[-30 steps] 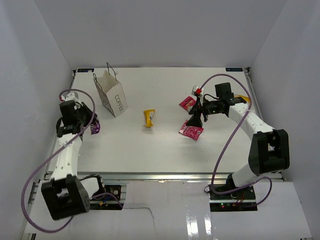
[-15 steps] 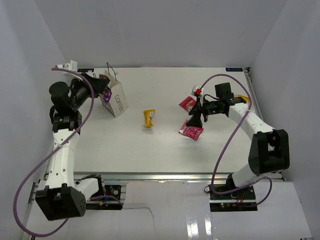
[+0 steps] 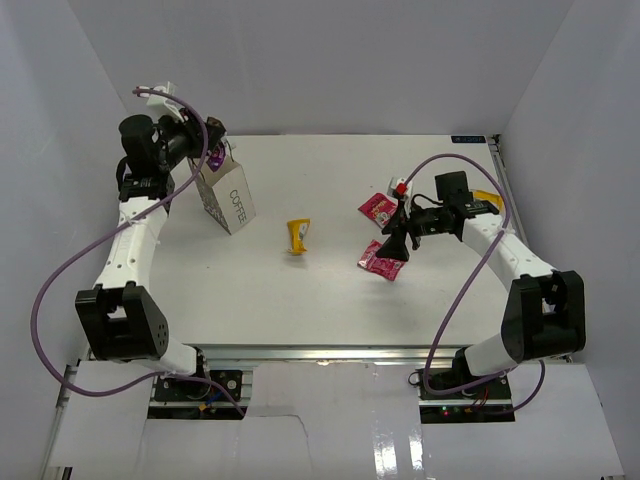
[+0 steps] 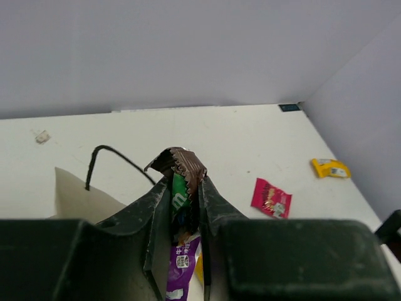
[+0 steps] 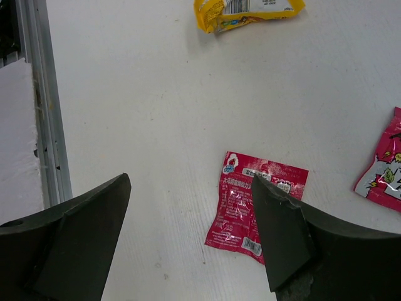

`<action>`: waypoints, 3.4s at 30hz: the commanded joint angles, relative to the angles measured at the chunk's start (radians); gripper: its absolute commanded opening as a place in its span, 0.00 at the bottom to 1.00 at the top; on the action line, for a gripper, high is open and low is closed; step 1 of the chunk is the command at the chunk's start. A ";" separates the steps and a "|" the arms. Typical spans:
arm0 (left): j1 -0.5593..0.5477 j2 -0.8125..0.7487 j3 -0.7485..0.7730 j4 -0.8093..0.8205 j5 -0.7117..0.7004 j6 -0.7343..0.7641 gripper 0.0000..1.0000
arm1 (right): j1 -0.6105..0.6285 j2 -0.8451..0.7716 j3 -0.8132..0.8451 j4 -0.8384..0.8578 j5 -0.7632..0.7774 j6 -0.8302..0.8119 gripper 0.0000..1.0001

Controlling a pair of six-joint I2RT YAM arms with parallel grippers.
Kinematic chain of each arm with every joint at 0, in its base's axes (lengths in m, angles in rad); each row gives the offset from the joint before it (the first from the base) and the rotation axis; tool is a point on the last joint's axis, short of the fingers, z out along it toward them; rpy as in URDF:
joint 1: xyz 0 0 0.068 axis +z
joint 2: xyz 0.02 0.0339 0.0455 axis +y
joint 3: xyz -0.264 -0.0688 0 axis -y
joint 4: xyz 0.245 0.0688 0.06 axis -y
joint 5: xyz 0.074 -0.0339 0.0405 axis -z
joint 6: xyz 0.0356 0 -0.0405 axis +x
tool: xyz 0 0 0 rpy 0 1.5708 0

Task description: Place the snacks into the paper bag

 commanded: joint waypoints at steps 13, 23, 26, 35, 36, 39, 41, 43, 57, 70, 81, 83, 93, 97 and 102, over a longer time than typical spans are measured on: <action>0.003 0.037 -0.042 0.039 -0.109 0.119 0.49 | -0.024 0.006 0.007 -0.009 0.003 -0.018 0.84; 0.003 0.001 -0.022 0.042 -0.104 0.092 0.68 | -0.027 0.116 0.113 -0.011 0.110 0.136 0.82; 0.003 -0.018 -0.001 0.047 -0.078 0.058 0.68 | -0.025 0.168 0.162 0.020 0.268 0.297 0.79; 0.001 -0.202 -0.115 0.073 0.079 -0.146 0.81 | -0.025 0.319 0.298 0.055 0.709 0.582 0.88; 0.001 -0.220 -0.161 0.068 0.090 -0.158 0.83 | -0.021 0.322 0.304 0.075 0.704 0.550 0.89; 0.001 -0.317 -0.250 0.051 0.118 -0.195 0.83 | -0.016 0.383 0.346 0.118 0.649 0.334 1.00; 0.001 -0.390 -0.339 0.032 0.124 -0.205 0.84 | -0.016 0.490 0.465 0.039 0.610 0.211 0.94; 0.001 -0.439 -0.402 -0.002 0.115 -0.195 0.84 | -0.018 0.564 0.600 -0.027 0.557 0.166 0.92; 0.003 -0.702 -0.553 -0.173 0.034 -0.252 0.85 | -0.013 0.817 0.788 -0.092 0.547 0.181 0.99; -0.086 -0.487 -0.680 0.066 0.127 -0.646 0.85 | -0.011 0.699 0.463 -0.023 0.549 0.218 0.41; -0.406 -0.182 -0.637 0.171 0.003 -0.677 0.84 | -0.011 0.478 0.409 0.013 0.184 0.135 0.10; -0.430 -0.144 -0.628 0.208 0.005 -0.688 0.83 | -0.010 0.455 0.406 0.008 0.059 0.123 0.08; -0.555 0.083 -0.493 0.332 -0.009 -0.657 0.82 | 0.110 0.380 0.386 -0.107 -0.180 0.111 0.08; -0.575 0.146 -0.442 0.341 0.003 -0.660 0.79 | 0.179 0.349 0.367 -0.095 -0.209 0.140 0.08; -0.580 0.185 -0.433 0.355 0.052 -0.675 0.57 | 0.188 0.352 0.381 -0.052 -0.200 0.186 0.09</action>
